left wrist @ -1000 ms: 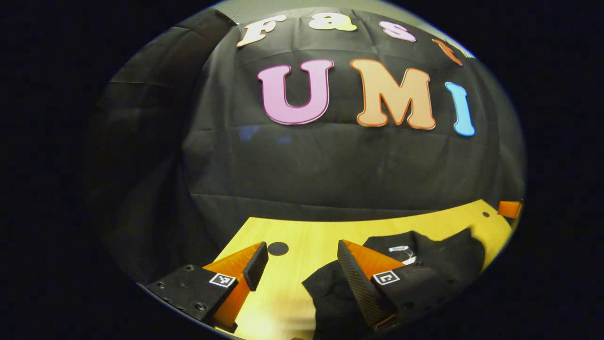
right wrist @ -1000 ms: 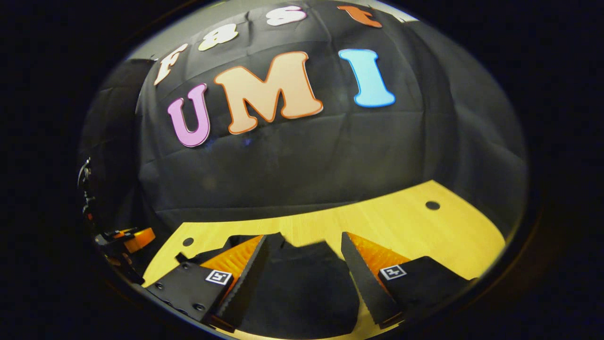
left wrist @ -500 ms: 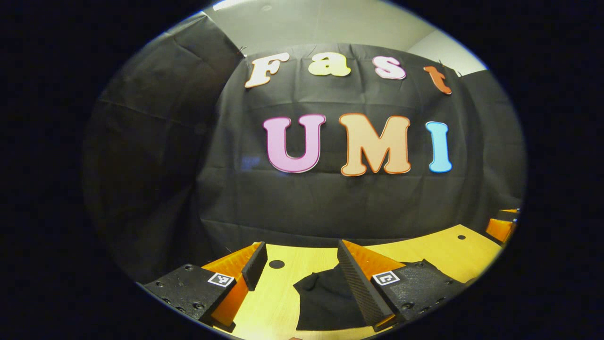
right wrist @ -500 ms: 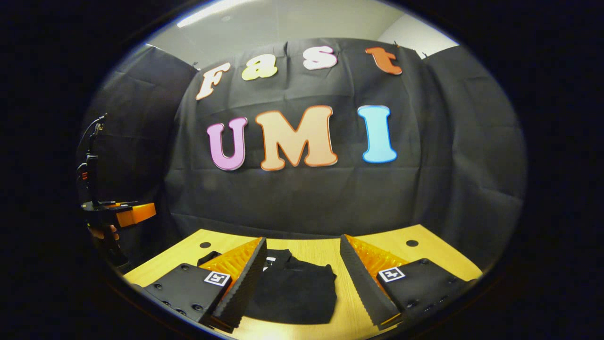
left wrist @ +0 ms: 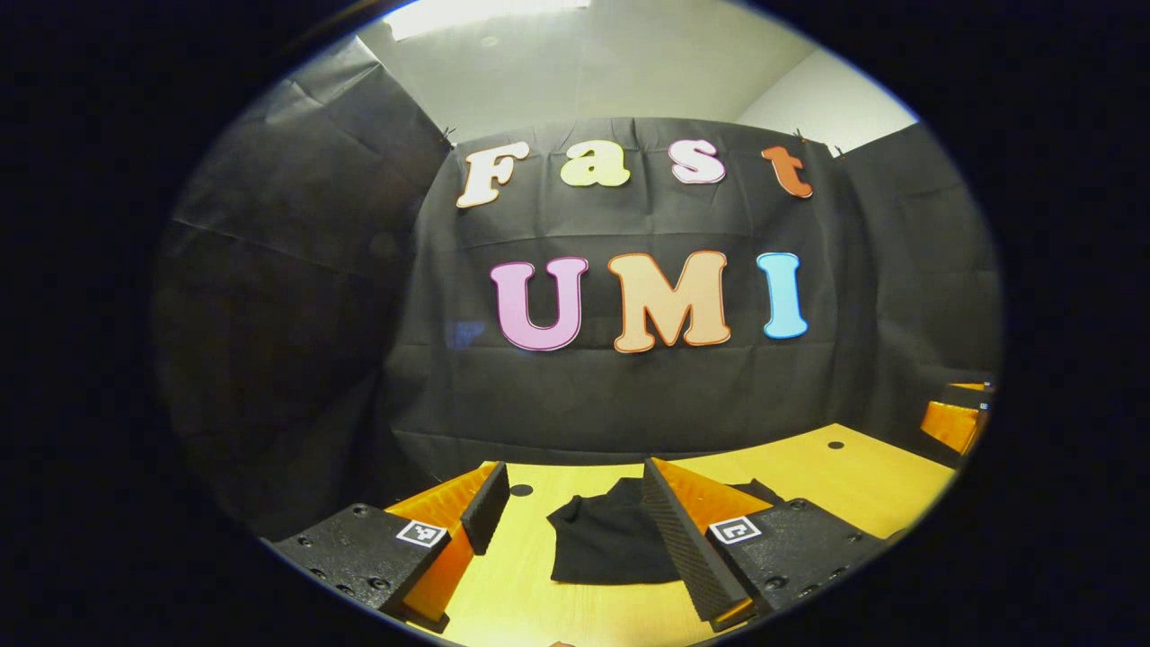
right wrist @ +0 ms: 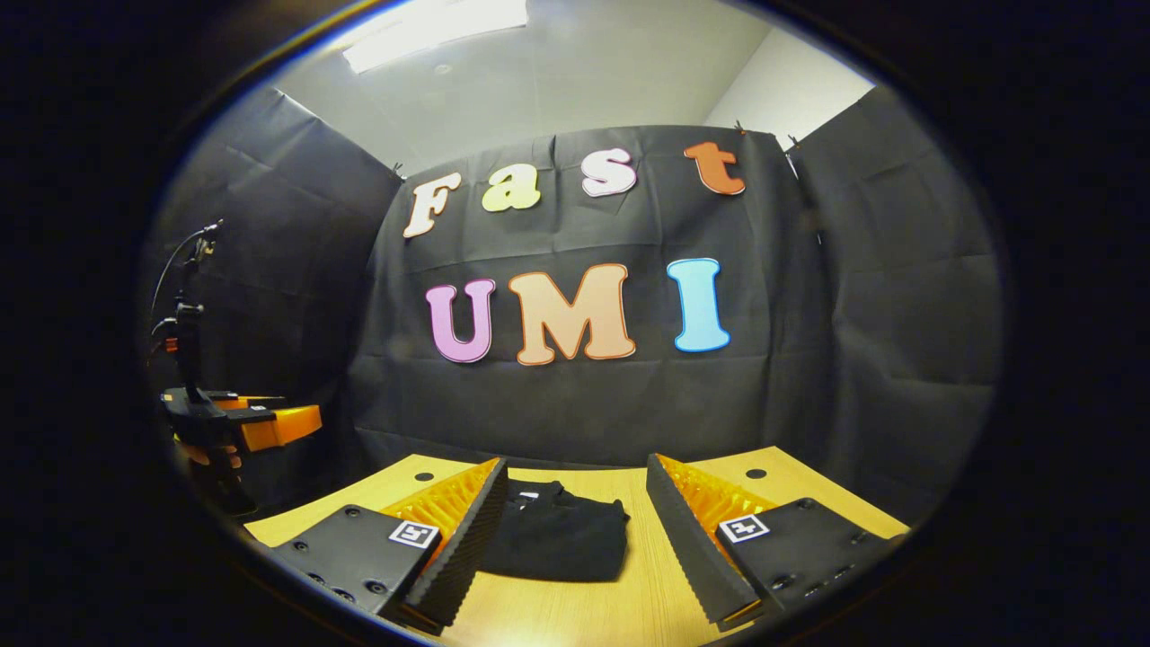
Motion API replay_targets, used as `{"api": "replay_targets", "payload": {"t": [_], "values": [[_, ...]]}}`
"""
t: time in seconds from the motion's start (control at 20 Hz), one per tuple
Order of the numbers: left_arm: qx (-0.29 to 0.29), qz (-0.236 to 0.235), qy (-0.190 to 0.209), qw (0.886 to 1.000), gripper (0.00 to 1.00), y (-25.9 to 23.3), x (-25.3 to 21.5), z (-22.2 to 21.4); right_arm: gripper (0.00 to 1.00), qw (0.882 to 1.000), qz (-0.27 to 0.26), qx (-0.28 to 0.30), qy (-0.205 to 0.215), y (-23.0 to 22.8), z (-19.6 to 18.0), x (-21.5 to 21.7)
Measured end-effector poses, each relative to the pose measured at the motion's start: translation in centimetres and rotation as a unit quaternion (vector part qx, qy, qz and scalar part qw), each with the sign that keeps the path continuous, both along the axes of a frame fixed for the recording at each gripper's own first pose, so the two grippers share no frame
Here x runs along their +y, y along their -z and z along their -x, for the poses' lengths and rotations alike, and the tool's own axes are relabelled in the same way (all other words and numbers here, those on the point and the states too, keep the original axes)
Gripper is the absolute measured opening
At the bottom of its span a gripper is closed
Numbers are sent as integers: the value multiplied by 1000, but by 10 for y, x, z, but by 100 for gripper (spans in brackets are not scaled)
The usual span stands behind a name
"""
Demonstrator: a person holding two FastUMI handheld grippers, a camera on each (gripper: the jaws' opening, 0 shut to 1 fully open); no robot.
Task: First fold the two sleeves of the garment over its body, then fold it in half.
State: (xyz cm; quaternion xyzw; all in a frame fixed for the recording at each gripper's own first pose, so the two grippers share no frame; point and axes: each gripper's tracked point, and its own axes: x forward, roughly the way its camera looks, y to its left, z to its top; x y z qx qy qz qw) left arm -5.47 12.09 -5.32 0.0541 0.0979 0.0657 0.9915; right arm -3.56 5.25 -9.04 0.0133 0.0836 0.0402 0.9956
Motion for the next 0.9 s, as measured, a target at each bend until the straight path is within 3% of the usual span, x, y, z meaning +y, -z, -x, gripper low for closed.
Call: {"api": "replay_targets", "payload": {"t": [0.45,0.9], "values": [[-15,-7,7,1000,92,-31,-15,31,94,1000,3,-10,-11,-16,52,1],[-23,-22,26,999,92,-43,-27,39,97,1000,-10,-23,-4,-32,62,-4]]}}
